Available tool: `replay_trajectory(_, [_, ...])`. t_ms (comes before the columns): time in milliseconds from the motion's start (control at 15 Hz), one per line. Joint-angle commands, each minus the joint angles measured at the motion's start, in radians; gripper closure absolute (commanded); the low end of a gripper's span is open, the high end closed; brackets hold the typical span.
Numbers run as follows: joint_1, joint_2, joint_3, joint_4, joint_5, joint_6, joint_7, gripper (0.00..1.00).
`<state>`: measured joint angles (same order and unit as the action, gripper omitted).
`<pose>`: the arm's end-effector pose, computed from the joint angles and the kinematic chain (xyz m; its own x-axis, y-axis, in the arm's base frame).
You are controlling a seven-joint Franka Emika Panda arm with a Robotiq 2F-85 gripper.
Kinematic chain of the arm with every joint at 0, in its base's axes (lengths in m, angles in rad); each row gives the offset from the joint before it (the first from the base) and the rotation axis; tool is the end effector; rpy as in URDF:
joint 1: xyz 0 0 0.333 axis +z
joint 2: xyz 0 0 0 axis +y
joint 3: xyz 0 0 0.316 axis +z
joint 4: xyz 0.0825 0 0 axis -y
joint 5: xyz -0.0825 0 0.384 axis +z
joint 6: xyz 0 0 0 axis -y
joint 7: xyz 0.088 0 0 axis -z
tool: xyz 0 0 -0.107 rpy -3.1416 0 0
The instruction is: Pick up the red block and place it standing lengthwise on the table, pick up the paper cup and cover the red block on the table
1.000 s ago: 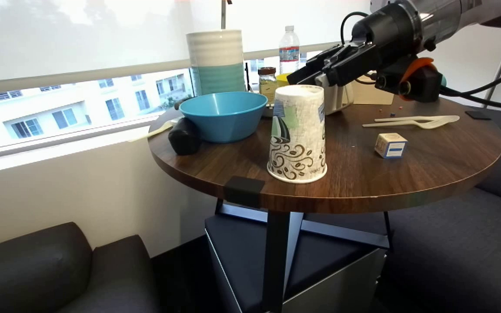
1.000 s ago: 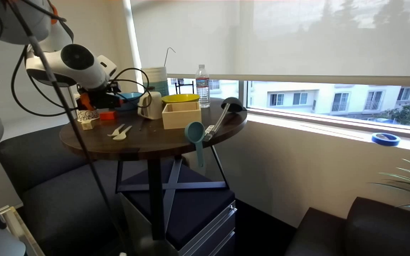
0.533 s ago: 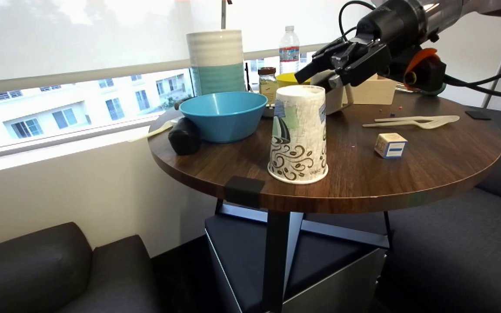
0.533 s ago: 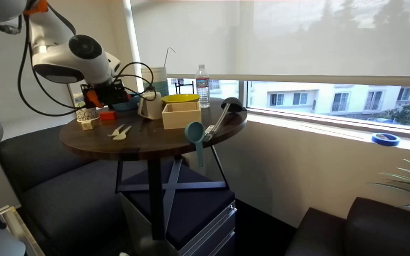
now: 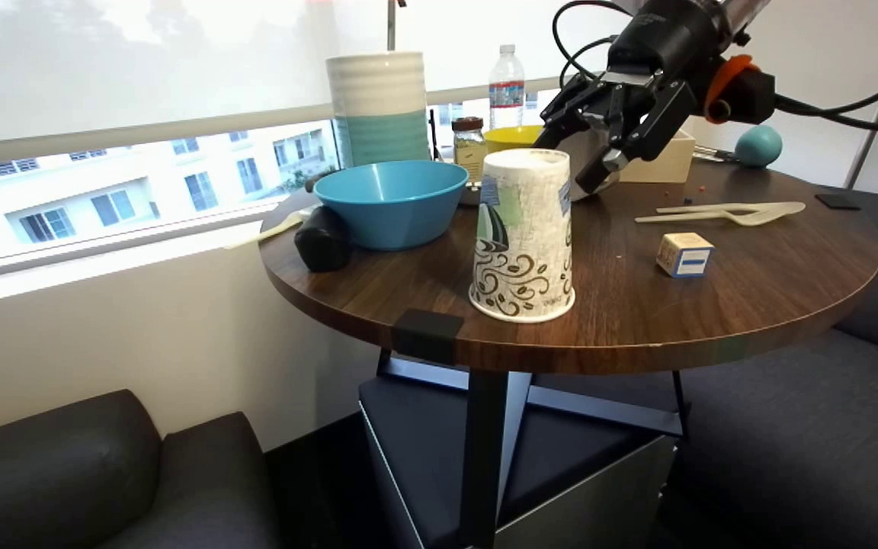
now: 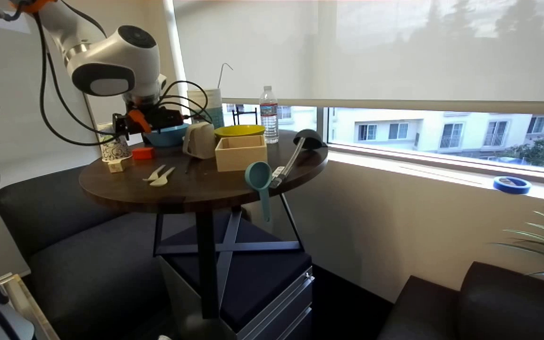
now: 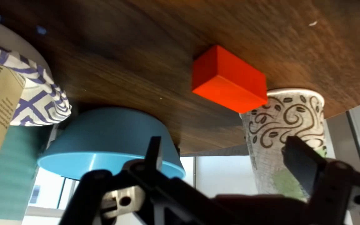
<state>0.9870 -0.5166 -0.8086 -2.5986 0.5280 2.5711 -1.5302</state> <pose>0.4300 0.0703 0.4082 0.1730 0.7079 0.6848 0.9571 -0.2849 0.0528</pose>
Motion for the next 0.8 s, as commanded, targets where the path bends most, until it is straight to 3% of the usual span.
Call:
replay_trajectory(0, [-0.128, 0.078, 0.116, 0.085, -0.051, -0.18, 0.0, 0.0])
replay_trajectory(333, [-0.298, 0.157, 0.29, 0.105, -0.013, -0.3, -0.132, 0.0])
replay_trajectory(733, [-0.526, 0.211, 0.544, 0.092, 0.036, -0.224, -0.247, 0.0])
